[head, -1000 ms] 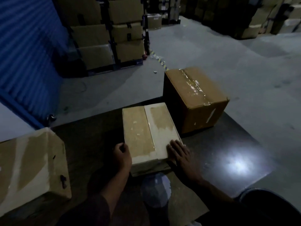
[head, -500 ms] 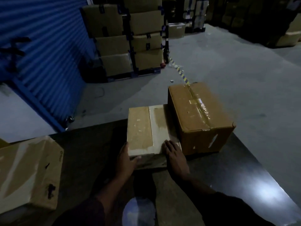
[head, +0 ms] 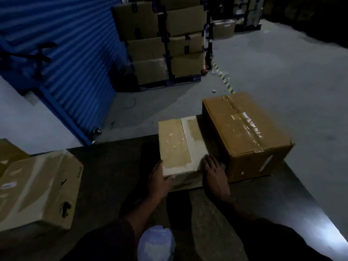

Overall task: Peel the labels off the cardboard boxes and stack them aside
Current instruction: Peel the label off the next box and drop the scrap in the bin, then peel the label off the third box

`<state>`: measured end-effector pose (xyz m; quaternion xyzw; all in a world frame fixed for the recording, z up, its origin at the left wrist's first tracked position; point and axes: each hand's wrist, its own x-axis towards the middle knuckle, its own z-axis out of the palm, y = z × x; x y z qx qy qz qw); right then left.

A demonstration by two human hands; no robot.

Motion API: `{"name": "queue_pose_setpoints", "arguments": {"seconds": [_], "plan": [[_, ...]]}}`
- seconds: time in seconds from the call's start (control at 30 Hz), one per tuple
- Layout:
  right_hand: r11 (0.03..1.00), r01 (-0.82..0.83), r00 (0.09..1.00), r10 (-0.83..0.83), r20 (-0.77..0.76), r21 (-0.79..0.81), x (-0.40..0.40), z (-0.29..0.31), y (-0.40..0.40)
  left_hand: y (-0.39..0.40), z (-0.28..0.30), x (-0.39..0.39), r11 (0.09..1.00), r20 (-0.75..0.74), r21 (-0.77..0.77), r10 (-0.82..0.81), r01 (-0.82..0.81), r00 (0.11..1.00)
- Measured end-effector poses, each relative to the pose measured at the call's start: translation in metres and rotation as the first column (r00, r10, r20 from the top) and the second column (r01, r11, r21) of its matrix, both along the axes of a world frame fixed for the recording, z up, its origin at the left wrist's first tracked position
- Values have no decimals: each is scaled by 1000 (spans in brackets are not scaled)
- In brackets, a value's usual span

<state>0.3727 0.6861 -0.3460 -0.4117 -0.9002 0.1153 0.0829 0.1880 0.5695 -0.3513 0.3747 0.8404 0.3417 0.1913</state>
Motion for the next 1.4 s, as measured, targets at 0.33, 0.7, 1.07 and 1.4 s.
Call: {"name": "queue_pose_setpoints", "arguments": {"seconds": [0.33, 0.7, 1.07, 1.4], "plan": [[993, -121, 993, 121, -2, 8, -9, 11, 3, 1, 5, -6, 999, 13, -13, -30, 30, 999], [906, -419, 898, 405, -172, -55, -115, 18, -99, -89, 19, -42, 909, 199, 303, 232, -285, 952], [804, -591, 757, 526, -387, -63, -297, 61, -295, -293, 75, -184, 713, 28, 469, 577, -521, 816], [766, -637, 459, 467, -756, 86, -477, 216, -423, -438, 239, -347, 423, -199, 839, 824, -342, 531]]}}
